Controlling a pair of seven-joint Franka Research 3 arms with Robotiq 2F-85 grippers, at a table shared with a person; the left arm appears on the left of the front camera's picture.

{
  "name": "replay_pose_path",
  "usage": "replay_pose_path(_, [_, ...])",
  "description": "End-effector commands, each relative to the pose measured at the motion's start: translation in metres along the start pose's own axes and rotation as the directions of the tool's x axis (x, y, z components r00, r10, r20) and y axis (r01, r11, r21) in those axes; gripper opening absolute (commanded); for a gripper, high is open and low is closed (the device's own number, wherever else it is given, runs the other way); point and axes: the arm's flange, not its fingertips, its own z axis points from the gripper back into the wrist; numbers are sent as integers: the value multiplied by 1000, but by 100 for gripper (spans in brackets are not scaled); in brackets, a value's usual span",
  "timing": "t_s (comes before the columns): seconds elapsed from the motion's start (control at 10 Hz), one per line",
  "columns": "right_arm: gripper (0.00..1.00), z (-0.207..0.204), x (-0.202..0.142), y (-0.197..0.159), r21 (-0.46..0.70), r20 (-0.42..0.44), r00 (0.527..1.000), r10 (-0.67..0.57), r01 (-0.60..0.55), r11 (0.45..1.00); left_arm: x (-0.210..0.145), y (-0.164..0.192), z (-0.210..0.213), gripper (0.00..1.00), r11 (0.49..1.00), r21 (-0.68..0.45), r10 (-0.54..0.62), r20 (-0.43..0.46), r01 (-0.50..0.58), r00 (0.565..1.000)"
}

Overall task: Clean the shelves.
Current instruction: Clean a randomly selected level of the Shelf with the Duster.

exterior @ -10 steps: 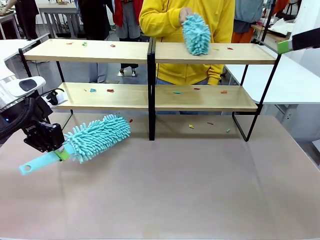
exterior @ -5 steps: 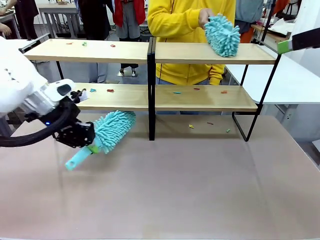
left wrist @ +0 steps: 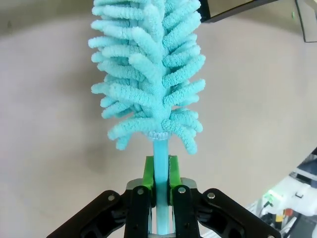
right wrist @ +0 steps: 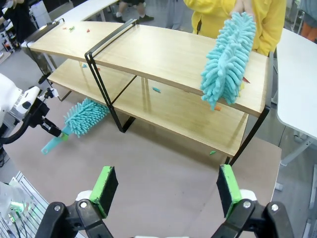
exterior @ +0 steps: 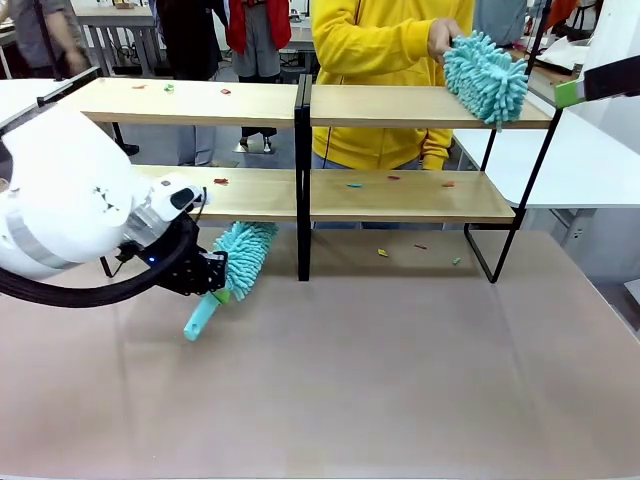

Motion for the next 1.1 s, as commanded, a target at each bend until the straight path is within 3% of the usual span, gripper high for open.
replay_pose_path(0.0, [100, 0, 0, -1, 9, -1, 1000, 3, -3, 1000, 14, -15, -19, 13, 1000, -1, -16, 15, 16, 1000])
replay_pose_path(0.3, [100, 0, 0, -1, 9, -1, 1000, 3, -3, 1000, 26, -23, -35, 13, 998, 67, -3, 39, 1, 999])
replay_pose_path(0.4, [100, 0, 0, -1, 9, -1, 1000, 3, -3, 1000, 30, -21, -41, 13, 992, 117, 37, 5, -37, 999])
replay_pose_path(0.5, [100, 0, 0, -1, 9, -1, 1000, 3, -3, 1000, 27, -23, -33, 13, 992, 98, 86, -81, -77, 993])
replay_pose_path(0.6, [100, 0, 0, -1, 9, -1, 1000, 3, -3, 1000, 22, -18, -39, 13, 999, 51, -15, 10, 14, 1000])
replay_pose_path(1.0, [100, 0, 0, -1, 9, -1, 1000, 3, -3, 1000, 22, -18, -41, 13, 997, 79, 10, -13, -9, 1000])
